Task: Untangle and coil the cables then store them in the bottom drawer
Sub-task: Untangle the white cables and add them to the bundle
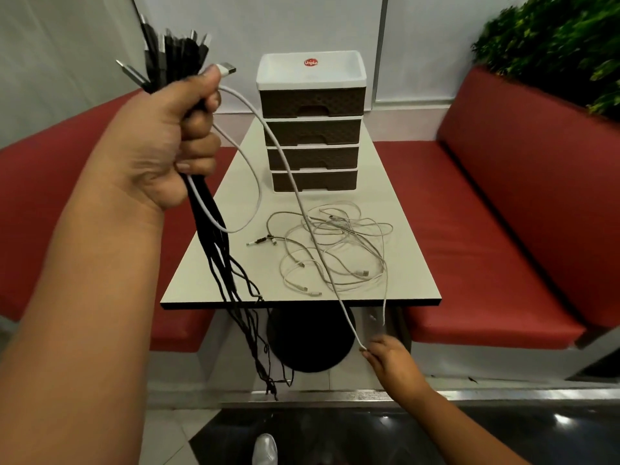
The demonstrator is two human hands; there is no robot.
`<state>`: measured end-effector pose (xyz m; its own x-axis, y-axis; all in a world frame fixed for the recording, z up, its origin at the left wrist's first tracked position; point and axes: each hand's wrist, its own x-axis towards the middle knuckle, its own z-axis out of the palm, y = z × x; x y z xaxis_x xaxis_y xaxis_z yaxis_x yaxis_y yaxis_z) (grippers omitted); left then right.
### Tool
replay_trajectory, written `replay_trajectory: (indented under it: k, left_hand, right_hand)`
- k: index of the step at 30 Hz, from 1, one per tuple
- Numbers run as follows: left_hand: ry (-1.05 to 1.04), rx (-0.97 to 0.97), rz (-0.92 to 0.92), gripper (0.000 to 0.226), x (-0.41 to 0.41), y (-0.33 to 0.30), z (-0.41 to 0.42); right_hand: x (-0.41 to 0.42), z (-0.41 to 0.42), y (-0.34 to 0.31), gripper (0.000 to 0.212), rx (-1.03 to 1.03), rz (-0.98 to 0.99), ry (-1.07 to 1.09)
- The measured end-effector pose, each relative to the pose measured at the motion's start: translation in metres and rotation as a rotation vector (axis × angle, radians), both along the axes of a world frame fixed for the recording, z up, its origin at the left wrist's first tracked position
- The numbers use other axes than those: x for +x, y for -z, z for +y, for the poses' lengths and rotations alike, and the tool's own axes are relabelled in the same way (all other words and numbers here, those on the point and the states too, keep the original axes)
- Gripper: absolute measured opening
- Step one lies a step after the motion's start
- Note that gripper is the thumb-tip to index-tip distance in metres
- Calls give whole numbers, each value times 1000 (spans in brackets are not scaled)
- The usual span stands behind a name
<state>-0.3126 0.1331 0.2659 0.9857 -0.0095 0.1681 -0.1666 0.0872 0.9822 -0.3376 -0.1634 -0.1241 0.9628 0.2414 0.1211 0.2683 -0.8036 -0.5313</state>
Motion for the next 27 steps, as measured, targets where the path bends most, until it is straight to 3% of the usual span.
replay_trajectory:
  k: [4, 7, 9, 11, 14, 18, 21, 25, 27]
  left_hand:
    - [73, 39, 44, 31, 1, 14, -7]
    - [159, 137, 73, 28, -2, 28, -19]
    - [215, 174, 100, 33, -5, 36, -27]
    - [251, 191, 128, 37, -7, 41, -34]
    - [287, 185, 162, 37, -8, 45, -42]
    - [327, 92, 134, 32, -11, 41, -48]
    - [336, -25, 101, 29, -13, 33, -46]
    - [347, -81, 72, 32, -15, 32, -44]
    - [339, -101, 68, 34, -15, 34, -44]
  right_hand:
    - [-6, 0, 0, 24, -82, 385, -153]
    - [1, 1, -16, 56, -19, 509, -122]
    - [12, 8, -50, 60, 241, 473, 25]
    - [24, 21, -97, 48, 680, 383, 172]
    - [35, 43, -174, 21, 1125, 296, 74]
    - [23, 63, -235, 57, 1332, 427, -189]
    - [14, 65, -218, 59, 1365, 584, -146]
    - [1, 57, -156, 44, 1582, 893, -12]
    - [-8, 50, -116, 33, 1482, 997, 70]
